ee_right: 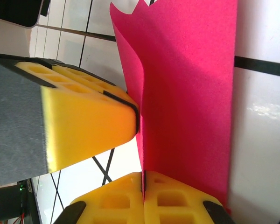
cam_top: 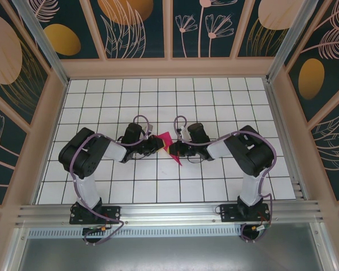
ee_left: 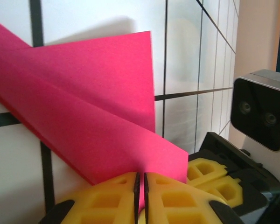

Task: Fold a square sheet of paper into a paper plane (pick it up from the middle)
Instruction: Fold the wing for the fifth time at the center of the table.

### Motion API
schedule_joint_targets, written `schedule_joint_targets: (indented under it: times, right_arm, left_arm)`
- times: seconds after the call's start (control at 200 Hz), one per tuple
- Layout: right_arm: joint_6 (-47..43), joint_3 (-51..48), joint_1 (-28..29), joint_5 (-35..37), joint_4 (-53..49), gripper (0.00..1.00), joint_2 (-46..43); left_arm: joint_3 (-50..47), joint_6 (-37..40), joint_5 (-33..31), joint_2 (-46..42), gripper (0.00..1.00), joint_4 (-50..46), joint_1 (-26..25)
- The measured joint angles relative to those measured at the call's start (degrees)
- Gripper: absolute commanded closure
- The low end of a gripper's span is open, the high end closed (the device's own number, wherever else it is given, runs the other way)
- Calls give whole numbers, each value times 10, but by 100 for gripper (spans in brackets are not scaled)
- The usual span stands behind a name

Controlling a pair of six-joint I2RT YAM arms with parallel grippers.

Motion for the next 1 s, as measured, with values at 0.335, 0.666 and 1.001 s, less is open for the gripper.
schedule_joint_targets:
  times: [0.335,0.666,1.001]
  right_arm:
    - [-2,26,0,-9,-51,83,0]
    - [-6,42,0,7,-130,81,-20]
    - [-15,24,0,24,-162,91,-44]
  left_arm:
    - [13,0,-13,3,87,-32,0]
    - [20,0,-12,4,87,-45,0]
    - [25,1,-12,4,87,-55,0]
